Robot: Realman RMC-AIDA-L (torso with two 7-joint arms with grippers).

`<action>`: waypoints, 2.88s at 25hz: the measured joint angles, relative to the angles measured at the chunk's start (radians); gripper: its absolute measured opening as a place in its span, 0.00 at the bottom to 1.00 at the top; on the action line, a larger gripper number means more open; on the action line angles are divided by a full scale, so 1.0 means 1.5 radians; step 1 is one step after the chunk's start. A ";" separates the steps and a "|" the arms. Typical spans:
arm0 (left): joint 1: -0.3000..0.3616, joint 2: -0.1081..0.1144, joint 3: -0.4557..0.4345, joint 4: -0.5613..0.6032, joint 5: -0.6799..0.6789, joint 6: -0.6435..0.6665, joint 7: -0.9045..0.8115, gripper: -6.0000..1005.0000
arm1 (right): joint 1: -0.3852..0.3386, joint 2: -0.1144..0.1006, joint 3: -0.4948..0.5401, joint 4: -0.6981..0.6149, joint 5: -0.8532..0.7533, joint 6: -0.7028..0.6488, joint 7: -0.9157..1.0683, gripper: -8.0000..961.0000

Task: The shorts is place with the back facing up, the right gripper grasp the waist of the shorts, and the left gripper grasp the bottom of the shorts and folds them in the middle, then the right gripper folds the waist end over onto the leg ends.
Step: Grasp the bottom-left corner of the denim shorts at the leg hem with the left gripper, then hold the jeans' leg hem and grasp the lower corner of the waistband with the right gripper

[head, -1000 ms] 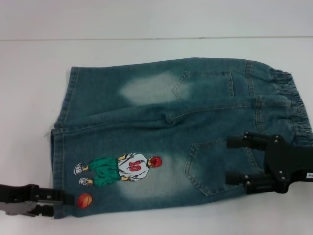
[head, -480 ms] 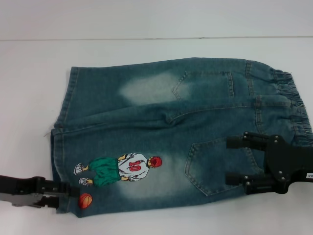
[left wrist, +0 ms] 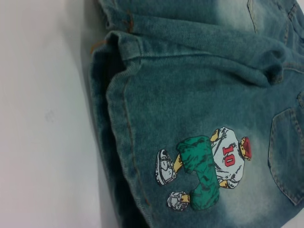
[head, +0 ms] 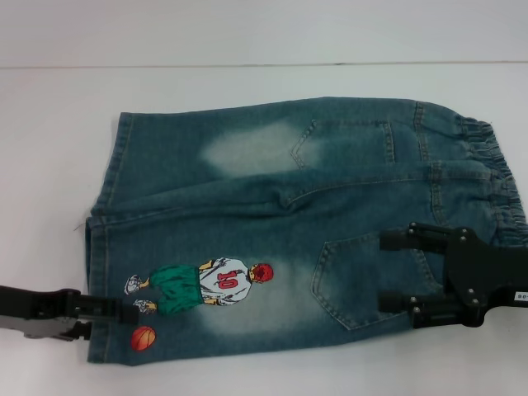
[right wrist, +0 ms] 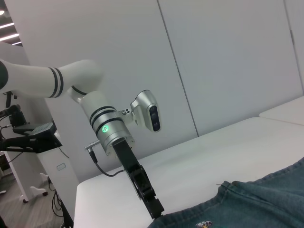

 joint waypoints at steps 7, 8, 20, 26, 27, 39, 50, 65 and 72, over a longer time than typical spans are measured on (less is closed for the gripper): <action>0.013 0.000 -0.002 0.002 0.002 0.012 0.001 0.90 | -0.002 0.000 0.002 0.000 0.000 0.001 -0.005 0.94; 0.016 0.000 -0.002 0.003 0.001 0.016 0.002 0.90 | -0.002 0.000 0.002 0.000 0.000 0.002 -0.006 0.94; 0.019 -0.004 -0.003 0.003 0.000 0.031 0.030 0.81 | -0.001 0.002 0.003 0.001 0.000 0.002 -0.009 0.93; 0.021 -0.004 -0.002 0.001 0.002 0.023 0.049 0.69 | -0.002 0.002 0.003 0.001 0.000 0.001 -0.009 0.93; 0.021 -0.005 -0.001 0.001 0.003 0.023 0.050 0.67 | -0.002 0.002 0.003 0.001 0.000 0.001 -0.009 0.93; 0.020 -0.010 0.000 0.000 0.003 0.020 0.068 0.25 | 0.003 0.000 0.023 0.001 0.000 -0.002 0.011 0.93; -0.002 -0.009 -0.005 -0.001 -0.009 0.006 0.070 0.03 | 0.019 -0.053 0.057 -0.115 0.006 0.024 0.320 0.92; -0.020 -0.003 -0.006 -0.001 -0.055 -0.024 0.087 0.03 | 0.041 -0.072 0.021 -0.330 -0.306 0.025 0.422 0.92; -0.020 -0.003 -0.006 -0.001 -0.067 -0.028 0.096 0.03 | 0.077 -0.069 0.009 -0.344 -0.437 0.032 0.426 0.92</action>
